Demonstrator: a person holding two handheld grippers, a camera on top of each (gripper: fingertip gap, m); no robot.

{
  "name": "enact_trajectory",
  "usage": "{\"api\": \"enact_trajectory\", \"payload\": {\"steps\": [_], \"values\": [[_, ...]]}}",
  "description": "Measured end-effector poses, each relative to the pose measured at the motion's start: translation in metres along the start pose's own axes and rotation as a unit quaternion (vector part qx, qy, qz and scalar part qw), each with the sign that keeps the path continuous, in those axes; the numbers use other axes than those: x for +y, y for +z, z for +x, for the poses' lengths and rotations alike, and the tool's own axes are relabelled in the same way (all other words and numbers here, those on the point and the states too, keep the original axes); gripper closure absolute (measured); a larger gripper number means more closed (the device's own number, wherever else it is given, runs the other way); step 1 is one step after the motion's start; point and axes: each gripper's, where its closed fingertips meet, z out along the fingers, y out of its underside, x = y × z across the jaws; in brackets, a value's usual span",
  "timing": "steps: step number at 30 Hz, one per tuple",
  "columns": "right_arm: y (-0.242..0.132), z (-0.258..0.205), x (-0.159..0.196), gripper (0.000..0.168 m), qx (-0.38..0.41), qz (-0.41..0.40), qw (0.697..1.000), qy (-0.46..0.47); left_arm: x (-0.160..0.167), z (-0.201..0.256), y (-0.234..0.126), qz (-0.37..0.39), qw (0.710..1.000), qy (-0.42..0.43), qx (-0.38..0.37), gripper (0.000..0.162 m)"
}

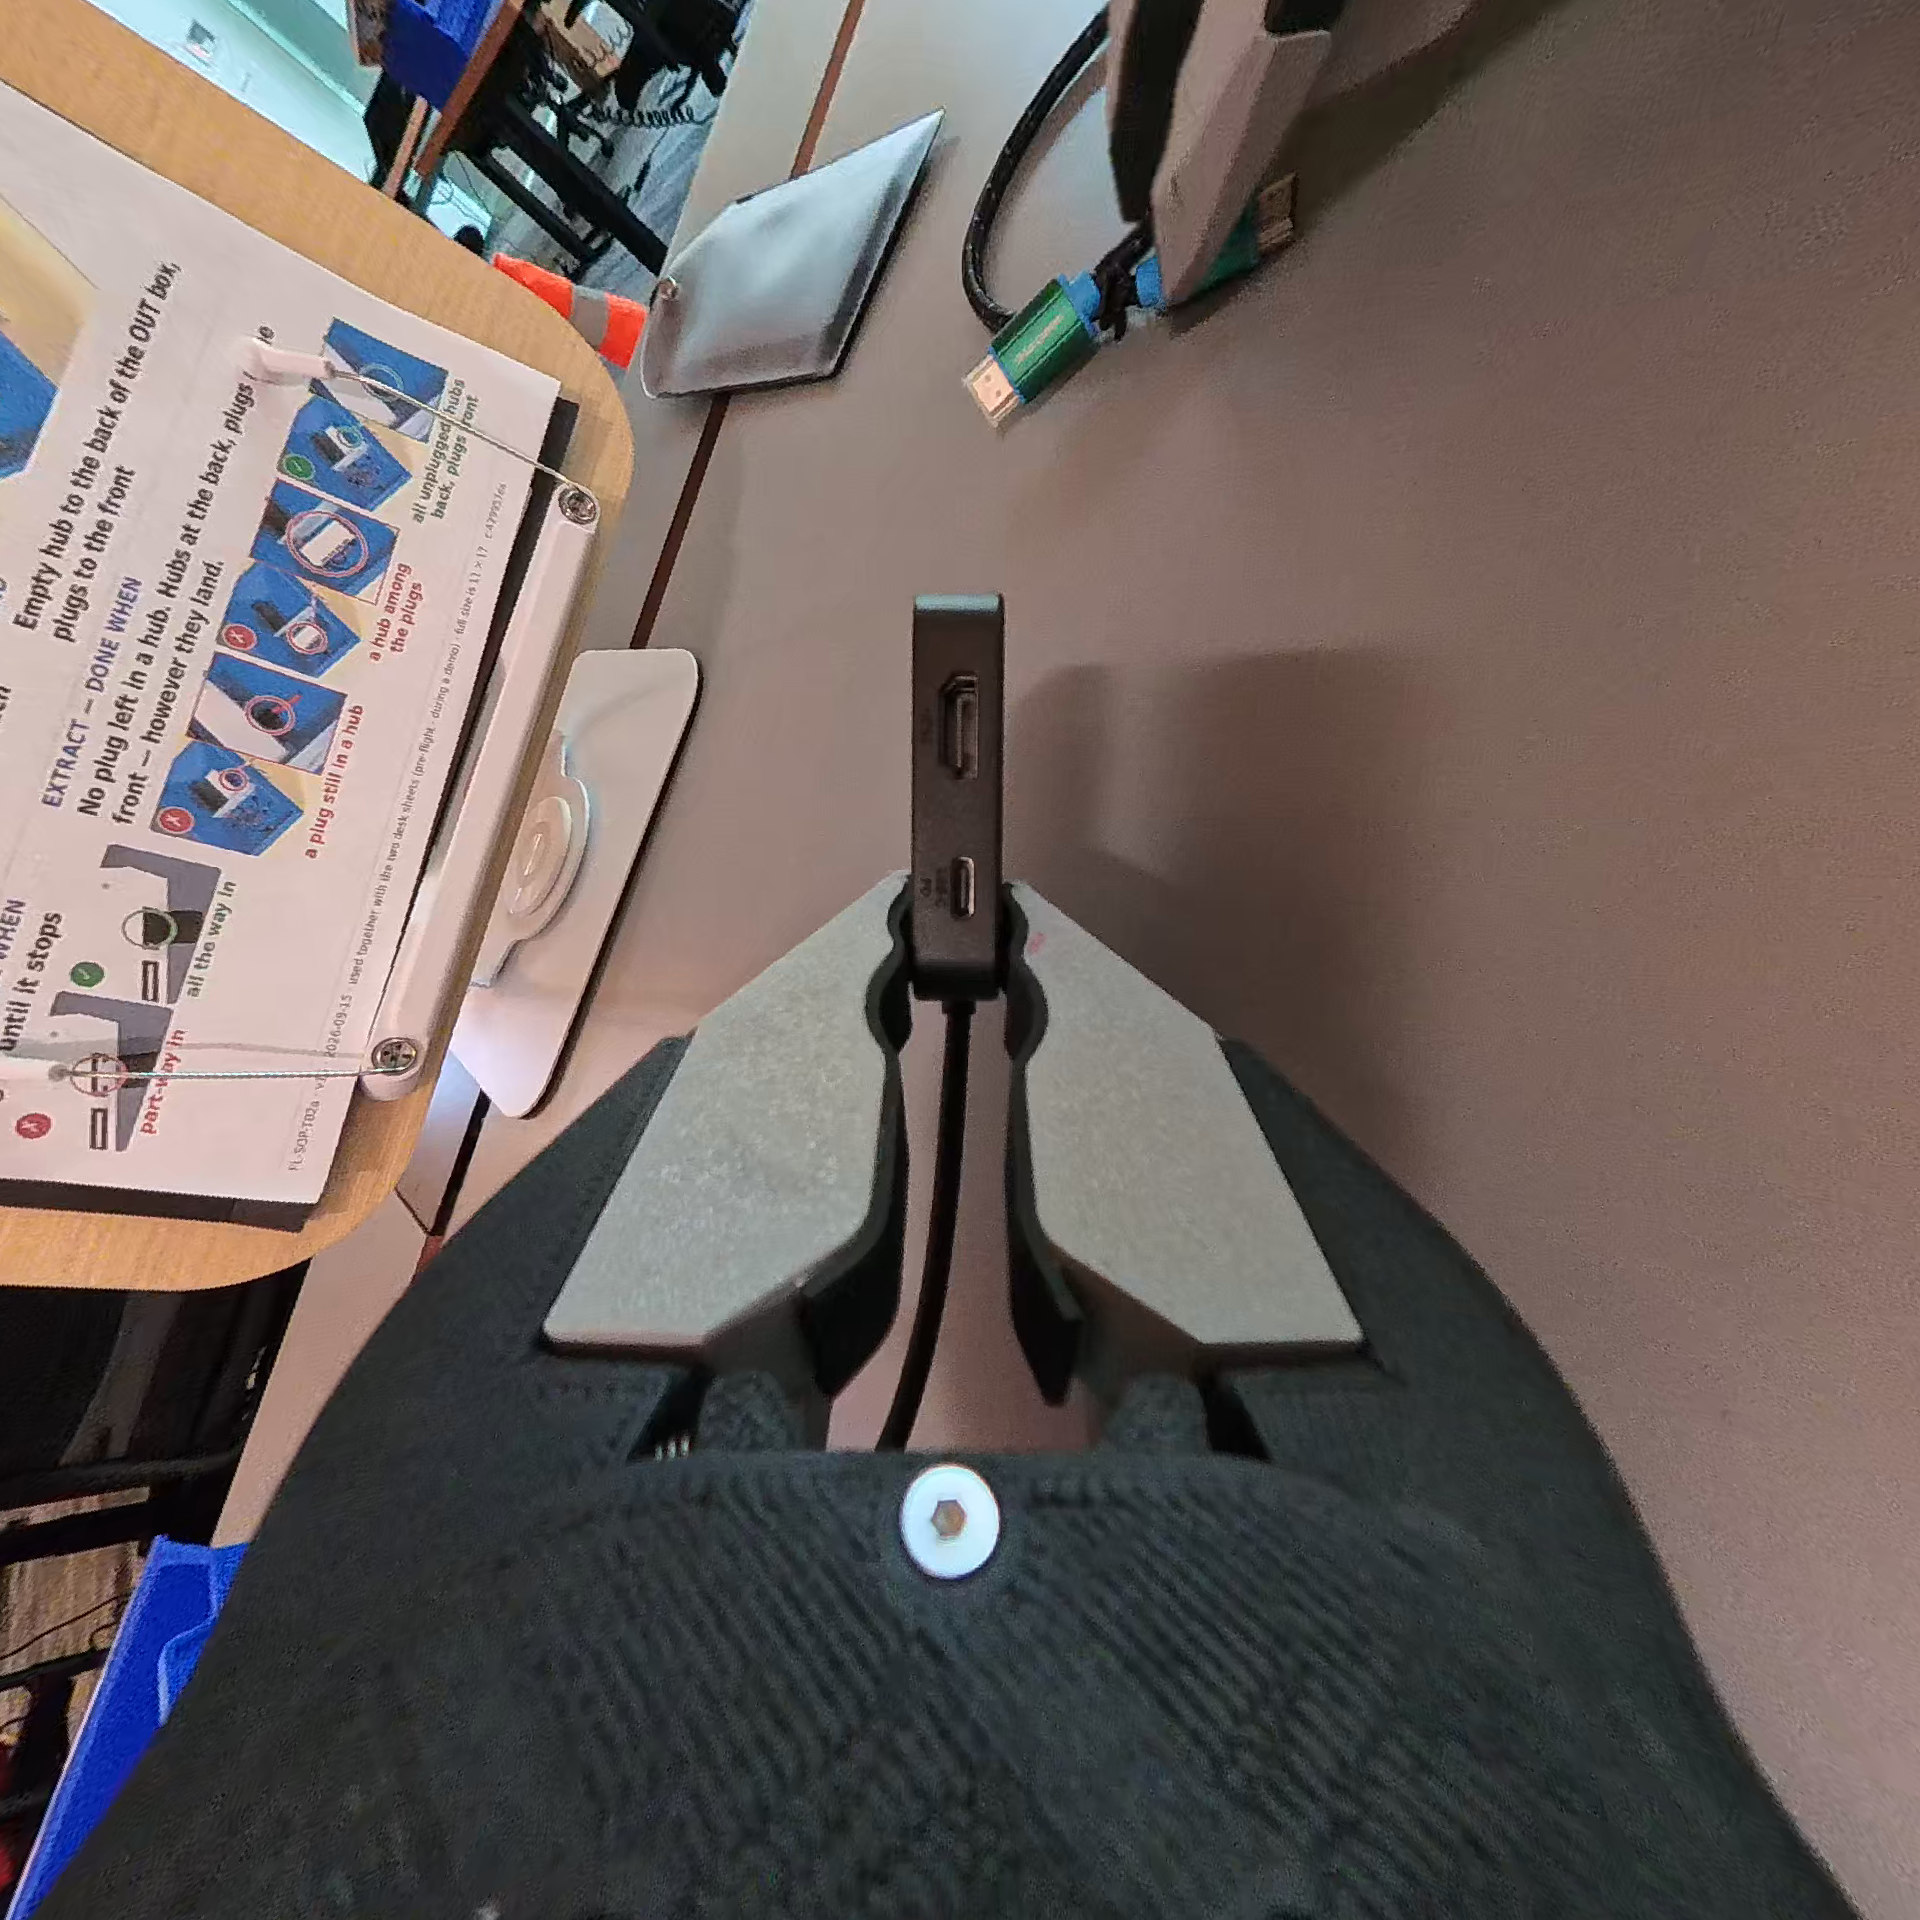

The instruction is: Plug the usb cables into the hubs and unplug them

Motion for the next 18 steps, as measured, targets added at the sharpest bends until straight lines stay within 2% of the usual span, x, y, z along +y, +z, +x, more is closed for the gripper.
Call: {"api": "enact_trajectory", "payload": {"steps": [3, 6, 9, 12, 14, 18], "values": [[-0.005, -0.002, -0.009, 0.135, -0.025, 0.033, 0.998, 0.04, -0.001, -0.001, -0.001, 0.005, 1.0, -0.002, -0.001, 0.15], [0.004, -0.002, 0.003, 0.121, -0.046, 0.005, 0.997, 0.069, -0.001, 0.0, 0.0, 0.002, 1.0, 0.01, -0.005, 0.15], [0.014, 0.003, 0.01, 0.118, -0.041, -0.015, 0.996, 0.076, 0.001, 0.0, 0.001, -0.007, 0.999, 0.032, -0.014, 0.15], [0.017, 0.001, 0.009, 0.126, -0.061, -0.009, 0.994, 0.094, 0.0, -0.002, 0.0, -0.009, 0.998, 0.053, -0.028, 0.15], [0.017, 0.0, 0.008, 0.148, -0.073, -0.003, 0.993, 0.097, 0.001, -0.004, 0.0, -0.016, 0.997, 0.068, -0.038, 0.15], [0.014, -0.009, 0.001, 0.154, -0.126, 0.019, 0.984, 0.128, 0.007, -0.002, 0.003, -0.039, 0.993, 0.103, -0.046, 0.151]]}}
